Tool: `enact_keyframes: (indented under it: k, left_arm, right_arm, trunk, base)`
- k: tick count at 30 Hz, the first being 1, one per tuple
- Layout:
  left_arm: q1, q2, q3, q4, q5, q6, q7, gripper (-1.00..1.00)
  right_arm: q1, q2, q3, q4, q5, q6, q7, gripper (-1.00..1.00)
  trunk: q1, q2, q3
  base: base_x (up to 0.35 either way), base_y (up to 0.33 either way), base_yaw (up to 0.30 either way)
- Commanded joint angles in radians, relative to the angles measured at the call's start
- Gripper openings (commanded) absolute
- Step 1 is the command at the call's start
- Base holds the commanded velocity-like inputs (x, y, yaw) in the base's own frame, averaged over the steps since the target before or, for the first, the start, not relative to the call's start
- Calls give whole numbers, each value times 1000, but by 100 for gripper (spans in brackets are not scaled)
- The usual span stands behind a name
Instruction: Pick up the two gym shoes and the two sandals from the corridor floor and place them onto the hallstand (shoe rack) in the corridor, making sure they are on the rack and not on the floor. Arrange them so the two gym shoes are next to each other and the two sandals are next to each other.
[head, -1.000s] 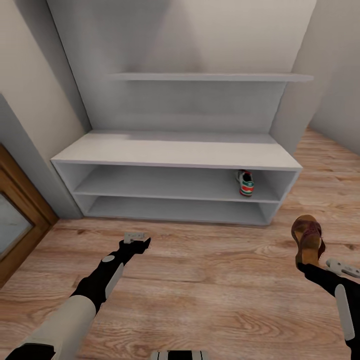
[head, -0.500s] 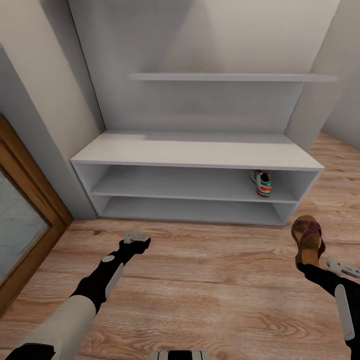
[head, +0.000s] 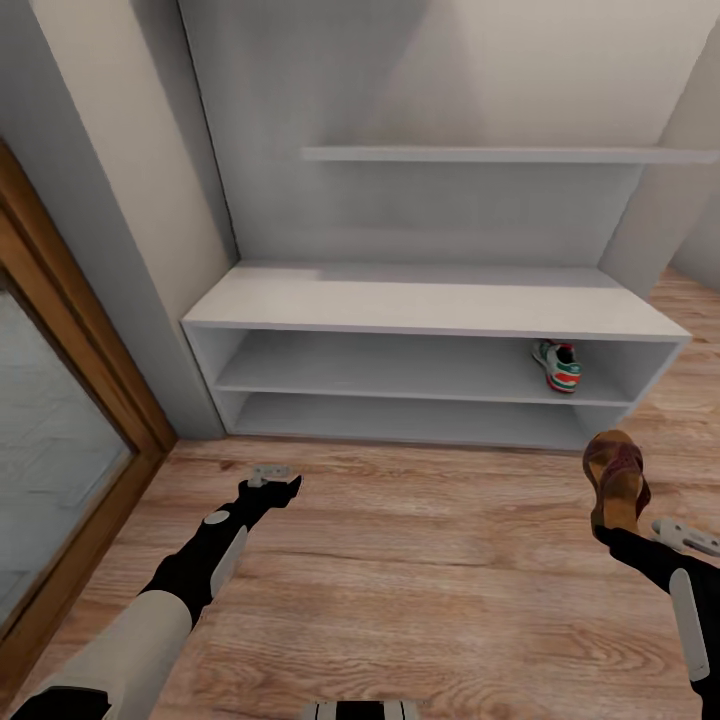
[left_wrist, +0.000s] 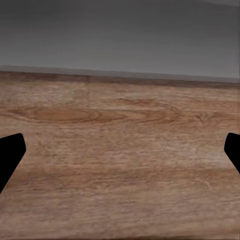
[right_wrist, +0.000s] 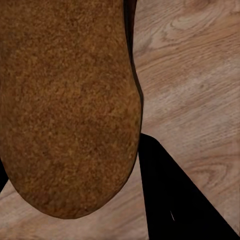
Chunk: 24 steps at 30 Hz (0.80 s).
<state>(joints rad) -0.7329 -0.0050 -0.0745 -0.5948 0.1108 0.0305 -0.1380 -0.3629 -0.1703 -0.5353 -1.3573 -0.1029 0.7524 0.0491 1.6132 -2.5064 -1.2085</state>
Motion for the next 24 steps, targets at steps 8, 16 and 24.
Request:
enact_keyframes:
  k: [8, 16, 24]
  left_arm:
    - [0, 0, -2, 0, 12, 5, -67, 100]
    - [0, 9, 0, 23, 5, -47, -641, 100]
    - [2, 64, 1, 169, 1, -374, -1041, 100]
  right_arm:
    - [-1, 0, -2, -2, -10, 6, -3, -100]
    - [-1, 0, -1, -2, -9, 6, -2, -100]
    - [-1, 0, 254, 1, -18, 2, -2, -100]
  trunk:
    - [0, 0, -1]
    - [0, 0, -1]
    - [0, 0, -1]
  base:
    - [0, 347, 0]
    - [0, 167, 0]
    - [0, 4, 1]
